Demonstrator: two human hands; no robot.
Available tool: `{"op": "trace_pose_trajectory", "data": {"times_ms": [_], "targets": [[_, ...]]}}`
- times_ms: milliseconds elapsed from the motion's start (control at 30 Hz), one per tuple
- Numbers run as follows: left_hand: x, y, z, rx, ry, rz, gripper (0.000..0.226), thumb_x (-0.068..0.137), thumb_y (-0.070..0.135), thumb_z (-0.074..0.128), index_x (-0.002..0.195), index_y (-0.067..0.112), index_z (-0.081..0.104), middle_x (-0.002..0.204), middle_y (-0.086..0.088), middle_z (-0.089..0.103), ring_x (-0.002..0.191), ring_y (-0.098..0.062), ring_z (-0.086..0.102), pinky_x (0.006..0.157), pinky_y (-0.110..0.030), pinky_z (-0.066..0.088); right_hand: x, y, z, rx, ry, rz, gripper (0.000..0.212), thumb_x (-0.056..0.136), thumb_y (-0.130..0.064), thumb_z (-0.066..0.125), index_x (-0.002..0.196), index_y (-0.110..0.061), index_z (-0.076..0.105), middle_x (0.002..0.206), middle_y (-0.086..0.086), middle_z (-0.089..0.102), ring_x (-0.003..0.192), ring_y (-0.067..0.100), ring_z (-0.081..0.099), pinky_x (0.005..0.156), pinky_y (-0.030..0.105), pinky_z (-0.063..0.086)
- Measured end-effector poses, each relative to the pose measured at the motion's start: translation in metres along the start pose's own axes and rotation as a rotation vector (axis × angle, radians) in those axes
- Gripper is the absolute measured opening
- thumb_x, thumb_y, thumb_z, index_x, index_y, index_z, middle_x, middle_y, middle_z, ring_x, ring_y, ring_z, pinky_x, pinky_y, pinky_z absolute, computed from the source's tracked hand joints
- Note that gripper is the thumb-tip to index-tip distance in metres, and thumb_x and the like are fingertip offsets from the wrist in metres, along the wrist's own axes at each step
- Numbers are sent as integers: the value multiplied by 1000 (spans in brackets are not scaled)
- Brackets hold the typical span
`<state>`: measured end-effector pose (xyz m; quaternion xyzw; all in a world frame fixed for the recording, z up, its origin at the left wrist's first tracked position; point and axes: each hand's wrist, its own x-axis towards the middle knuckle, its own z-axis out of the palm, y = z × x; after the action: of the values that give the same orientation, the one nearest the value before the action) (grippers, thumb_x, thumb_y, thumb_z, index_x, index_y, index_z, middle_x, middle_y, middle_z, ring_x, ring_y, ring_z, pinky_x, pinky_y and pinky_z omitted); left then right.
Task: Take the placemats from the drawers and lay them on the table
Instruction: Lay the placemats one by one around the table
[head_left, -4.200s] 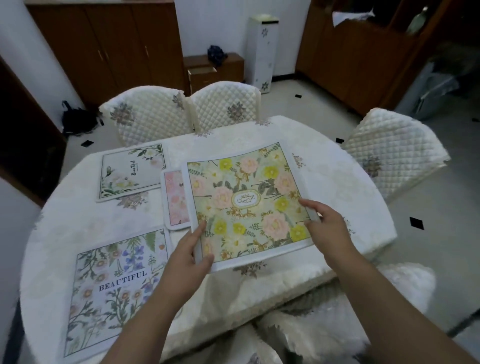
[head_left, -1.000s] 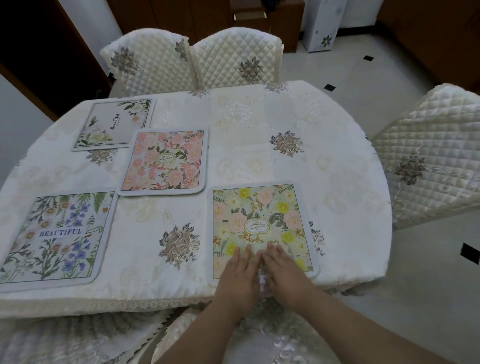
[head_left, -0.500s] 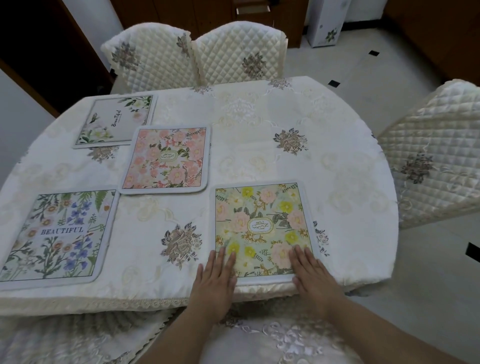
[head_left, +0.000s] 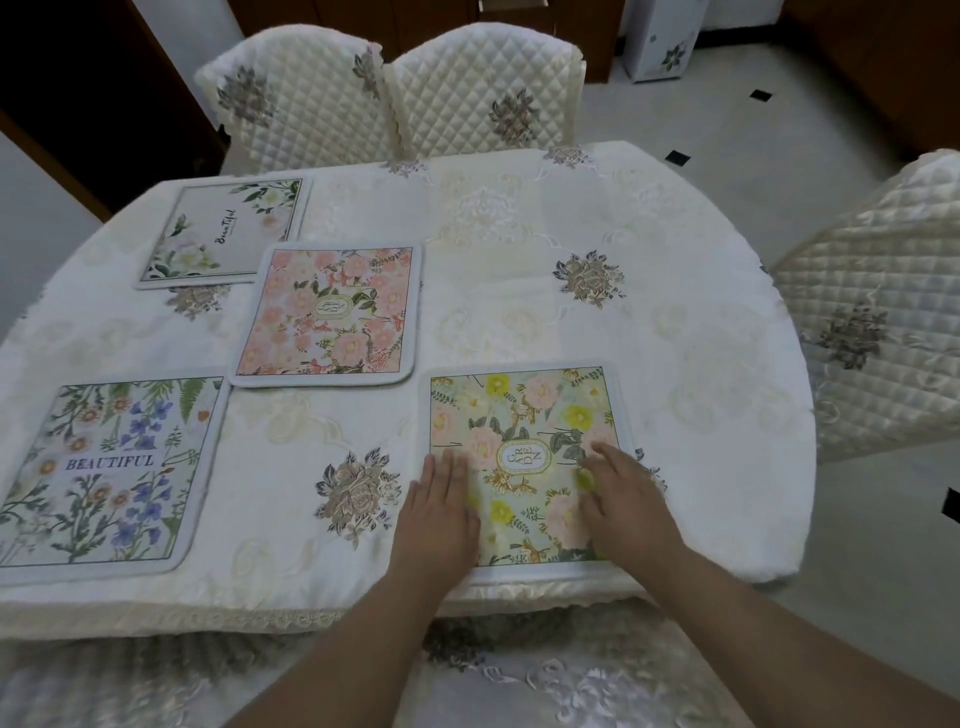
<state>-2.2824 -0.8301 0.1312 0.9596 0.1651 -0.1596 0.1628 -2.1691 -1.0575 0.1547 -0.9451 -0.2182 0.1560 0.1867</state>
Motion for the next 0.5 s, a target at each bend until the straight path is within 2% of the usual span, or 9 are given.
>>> {"op": "trace_pose_trajectory", "data": {"times_ms": [133, 233, 300, 400, 500], "targets": [[57, 19, -25, -34, -12, 52, 67, 108, 31, 27, 163, 13, -5, 171, -6, -10, 157, -24, -9, 128, -37, 5, 57, -37, -1, 112, -101, -55, 54, 103, -27, 40, 155, -16, 30, 166, 1, 15, 152, 17, 10, 121, 32, 11], [92, 32, -37, -41, -55, 70, 66, 108, 32, 29, 163, 14, -3, 171, -7, -9, 157, -26, -7, 127, -42, 9, 94, -60, 0, 85, -180, -97, 59, 105, -27, 36, 159, -10, 17, 167, 5, 7, 154, 18, 0, 117, 24, -2], [113, 36, -38, -19, -112, 46, 68, 107, 35, 31, 163, 17, -2, 171, -8, -10, 157, -29, -10, 127, -45, 7, 113, -64, 5, 38, -254, -108, 63, 106, -31, 35, 159, -8, 10, 167, 7, 0, 154, 21, -5, 119, 29, -5], [131, 30, -36, 29, -138, 32, 80, 100, 54, 37, 163, 30, -7, 170, -5, -18, 155, -30, -18, 126, -50, -1, 129, -45, 18, -93, -302, -146, 68, 105, -42, 31, 160, -21, -2, 166, -1, -15, 152, 19, -16, 123, 41, -5], [136, 9, -37, 39, -136, 30, 100, 85, 82, 38, 159, 42, -15, 166, 5, -28, 152, -26, -28, 124, -51, -8, 130, -15, 23, -173, -242, -152, 75, 98, -67, 22, 156, -36, -15, 161, -14, -27, 148, 15, -28, 121, 44, -12]]}}
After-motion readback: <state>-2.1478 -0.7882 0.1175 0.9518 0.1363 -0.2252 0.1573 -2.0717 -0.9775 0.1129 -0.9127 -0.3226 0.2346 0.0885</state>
